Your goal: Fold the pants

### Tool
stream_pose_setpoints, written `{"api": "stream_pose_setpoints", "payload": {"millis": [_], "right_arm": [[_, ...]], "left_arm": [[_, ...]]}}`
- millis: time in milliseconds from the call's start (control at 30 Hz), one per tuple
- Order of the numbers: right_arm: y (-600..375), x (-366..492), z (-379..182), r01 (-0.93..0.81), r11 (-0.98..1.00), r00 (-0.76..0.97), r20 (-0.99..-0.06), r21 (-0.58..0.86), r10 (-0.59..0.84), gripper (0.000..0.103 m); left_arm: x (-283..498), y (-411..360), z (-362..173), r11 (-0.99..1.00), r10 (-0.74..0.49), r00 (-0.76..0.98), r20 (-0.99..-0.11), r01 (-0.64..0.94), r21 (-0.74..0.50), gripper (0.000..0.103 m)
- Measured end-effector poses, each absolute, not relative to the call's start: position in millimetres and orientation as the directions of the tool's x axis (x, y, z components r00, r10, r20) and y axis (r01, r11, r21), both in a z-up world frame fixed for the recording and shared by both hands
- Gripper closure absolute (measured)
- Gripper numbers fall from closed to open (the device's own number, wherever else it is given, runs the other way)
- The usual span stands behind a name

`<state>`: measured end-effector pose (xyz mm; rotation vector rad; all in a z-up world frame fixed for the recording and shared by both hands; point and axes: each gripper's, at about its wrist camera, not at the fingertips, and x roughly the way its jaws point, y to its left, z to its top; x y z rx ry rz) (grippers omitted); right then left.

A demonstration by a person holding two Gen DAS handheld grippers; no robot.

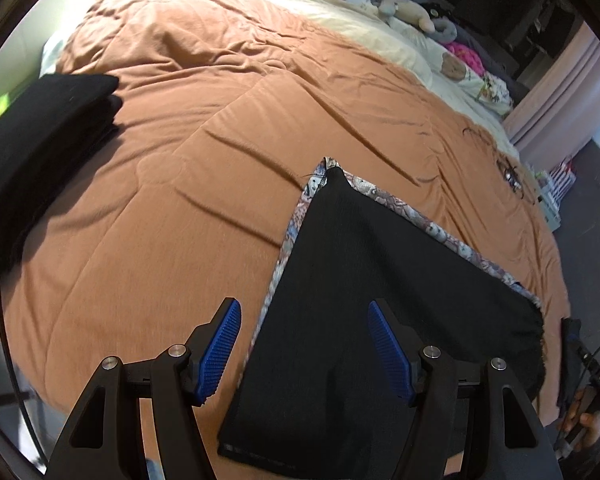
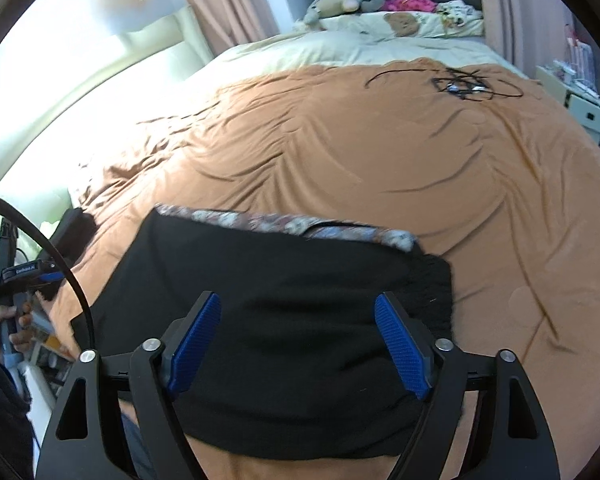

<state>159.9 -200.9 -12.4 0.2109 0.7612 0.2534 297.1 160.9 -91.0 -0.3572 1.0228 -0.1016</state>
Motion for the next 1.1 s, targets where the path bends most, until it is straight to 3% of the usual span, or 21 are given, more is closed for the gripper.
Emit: {"api": "stream_pose_setpoints", "payload": {"millis": [67,233,500,600,800,1000,1100], "right_arm": [[-199,160,-11,-0.179,0.945,0.684,-0.656,0.274,0.320,0.020],[-189,157,-15,-0.226,0.943,0.657,-0.677,0.243,0.332,0.019],[-167,154,-25,-0.280,0.941,0.630,-0.704,0.189,0.328,0.019],[-155,159,-30,-0.266,0.948,0.620,-0.722,0.175,0.307,0.019],[-136,164,-38,-0.282,0.944,0.629,-0.710,0.170,0.316,0.019],[-129,173,-52,-0.285,0.934,0.591,-0.728,0.214,0.347,0.019],[-126,175,-53,-0.298,0.931,0.588,-0.728,0.210,0.352,0.019]], "left_arm": [[285,165,-91,0.931,-0.246,0.535,-0.808,-0.101,-0.351,0.033],[260,172,-93,0.922,-0.220,0.575,-0.788,-0.141,-0.360,0.012],[227,177,-104,0.882,-0.252,0.593,-0.764,-0.184,-0.433,0.005],[217,176,-108,0.865,-0.277,0.599,-0.752,-0.186,-0.466,0.007],[202,179,-125,0.807,-0.335,0.586,-0.738,-0.226,-0.545,0.031],[197,174,-144,0.777,-0.357,0.565,-0.744,-0.262,-0.572,0.032],[199,171,-152,0.768,-0.364,0.554,-0.748,-0.276,-0.578,0.039]]}}
